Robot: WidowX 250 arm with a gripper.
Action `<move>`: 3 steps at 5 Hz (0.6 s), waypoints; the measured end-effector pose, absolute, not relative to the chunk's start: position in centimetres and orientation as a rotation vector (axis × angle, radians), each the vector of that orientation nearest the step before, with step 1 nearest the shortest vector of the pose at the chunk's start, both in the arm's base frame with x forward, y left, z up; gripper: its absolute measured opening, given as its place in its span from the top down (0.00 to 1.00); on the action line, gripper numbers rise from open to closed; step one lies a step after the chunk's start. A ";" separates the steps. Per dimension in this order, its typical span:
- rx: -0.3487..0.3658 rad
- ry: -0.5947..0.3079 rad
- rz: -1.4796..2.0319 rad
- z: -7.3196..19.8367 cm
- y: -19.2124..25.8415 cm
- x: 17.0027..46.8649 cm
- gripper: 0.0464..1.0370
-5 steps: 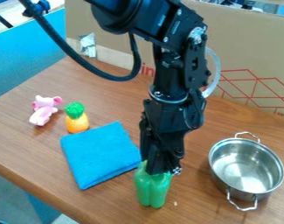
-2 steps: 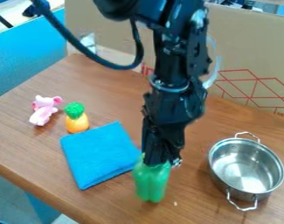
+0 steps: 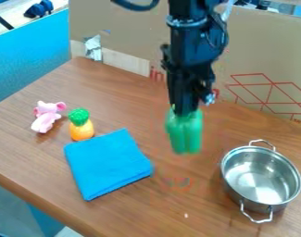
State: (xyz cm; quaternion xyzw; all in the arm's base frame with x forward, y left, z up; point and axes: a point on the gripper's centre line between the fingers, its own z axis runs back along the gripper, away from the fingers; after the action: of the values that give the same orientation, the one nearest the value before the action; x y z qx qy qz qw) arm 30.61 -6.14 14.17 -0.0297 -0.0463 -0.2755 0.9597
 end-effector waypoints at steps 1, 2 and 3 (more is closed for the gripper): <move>-0.042 -0.105 -0.482 13.8 -5.5 34.0 0.94; -0.025 -0.144 -0.409 13.7 -5.5 37.2 0.94; 0.004 -0.122 -0.379 12.9 -5.4 39.2 0.94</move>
State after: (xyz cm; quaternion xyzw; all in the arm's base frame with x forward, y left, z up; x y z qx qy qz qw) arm 39.22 -5.37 12.91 0.0019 -0.0605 -0.1884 0.9802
